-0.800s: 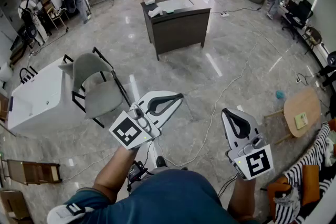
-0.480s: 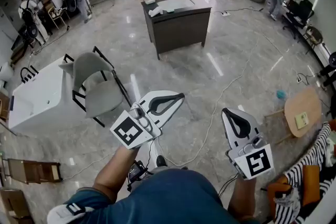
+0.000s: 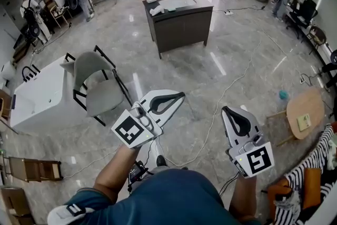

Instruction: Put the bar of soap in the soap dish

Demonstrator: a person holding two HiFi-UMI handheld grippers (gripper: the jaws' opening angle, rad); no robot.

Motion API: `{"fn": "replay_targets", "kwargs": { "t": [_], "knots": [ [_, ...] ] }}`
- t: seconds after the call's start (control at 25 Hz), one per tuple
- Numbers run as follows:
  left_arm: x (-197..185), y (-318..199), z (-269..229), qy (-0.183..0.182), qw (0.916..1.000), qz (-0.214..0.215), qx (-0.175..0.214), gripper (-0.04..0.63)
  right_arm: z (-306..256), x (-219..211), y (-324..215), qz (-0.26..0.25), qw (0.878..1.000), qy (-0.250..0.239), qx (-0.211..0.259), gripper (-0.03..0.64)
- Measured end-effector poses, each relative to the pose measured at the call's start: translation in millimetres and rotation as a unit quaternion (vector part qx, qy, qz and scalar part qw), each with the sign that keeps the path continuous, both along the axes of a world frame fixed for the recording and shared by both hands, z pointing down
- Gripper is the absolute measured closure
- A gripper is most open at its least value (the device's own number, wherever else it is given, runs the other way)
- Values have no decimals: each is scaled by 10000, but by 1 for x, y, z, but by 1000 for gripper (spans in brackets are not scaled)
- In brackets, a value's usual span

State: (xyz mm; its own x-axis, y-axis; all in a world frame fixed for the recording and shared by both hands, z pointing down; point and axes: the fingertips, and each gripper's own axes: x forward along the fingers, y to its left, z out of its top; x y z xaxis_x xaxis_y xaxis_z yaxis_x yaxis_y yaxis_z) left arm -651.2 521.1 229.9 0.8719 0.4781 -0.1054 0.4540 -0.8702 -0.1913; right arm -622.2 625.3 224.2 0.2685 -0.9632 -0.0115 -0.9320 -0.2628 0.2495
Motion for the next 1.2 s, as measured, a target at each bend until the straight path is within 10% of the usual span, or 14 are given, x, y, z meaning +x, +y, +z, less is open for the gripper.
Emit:
{"fn": "replay_targets", "kwargs": {
  "t": [1.2],
  "knots": [
    [124,-97,19,-201,9997,151,31,594,20,125,-98,368,9990,-264,40,601]
  ]
}}
